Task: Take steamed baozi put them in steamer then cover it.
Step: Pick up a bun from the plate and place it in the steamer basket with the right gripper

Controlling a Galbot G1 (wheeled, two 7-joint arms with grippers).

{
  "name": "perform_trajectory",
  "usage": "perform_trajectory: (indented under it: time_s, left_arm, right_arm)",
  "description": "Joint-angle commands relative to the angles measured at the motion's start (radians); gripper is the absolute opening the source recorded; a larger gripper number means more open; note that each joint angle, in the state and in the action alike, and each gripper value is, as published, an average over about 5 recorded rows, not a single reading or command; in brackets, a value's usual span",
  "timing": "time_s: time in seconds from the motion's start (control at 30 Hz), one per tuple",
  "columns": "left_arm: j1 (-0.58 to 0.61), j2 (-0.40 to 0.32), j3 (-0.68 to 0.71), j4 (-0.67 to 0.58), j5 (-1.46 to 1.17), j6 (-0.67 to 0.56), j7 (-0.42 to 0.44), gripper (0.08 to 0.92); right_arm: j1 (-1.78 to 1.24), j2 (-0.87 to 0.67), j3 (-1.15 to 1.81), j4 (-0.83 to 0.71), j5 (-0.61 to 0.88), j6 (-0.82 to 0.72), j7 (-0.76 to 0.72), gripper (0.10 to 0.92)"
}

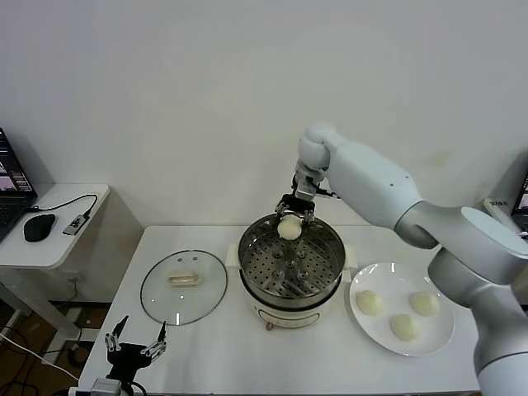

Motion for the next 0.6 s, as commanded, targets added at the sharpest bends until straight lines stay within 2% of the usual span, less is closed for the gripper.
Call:
perform_trajectory:
  time_s: [0.03, 0.4, 0.5, 0.6]
  left_arm:
    - [0.000, 0.000, 0.001, 0.002, 0.001, 0.000, 0.000, 0.823]
    - [-0.010, 0.002, 0.004, 0.023, 0.000, 0.000, 0.000, 0.823]
    - [-0.014, 0.002, 0.006, 0.029, 0.000, -0.001, 0.000, 0.823]
    - [-0.016, 0.001, 0.007, 0.032, 0.000, -0.001, 0.001, 0.823]
  right_arm:
    - [-0.039, 0.040, 0.028, -0.058, -0.097, 0.017, 0.057, 0.645]
    - [-0.064, 0.067, 0.055, -0.105, -0.127, 0.016, 0.076, 0.645]
    - [-0.064, 0.056, 0.058, -0.098, -0.120, 0.014, 0.075, 0.677]
    - [-0.054, 0.032, 0.067, -0.070, -0.102, -0.009, 0.061, 0.751]
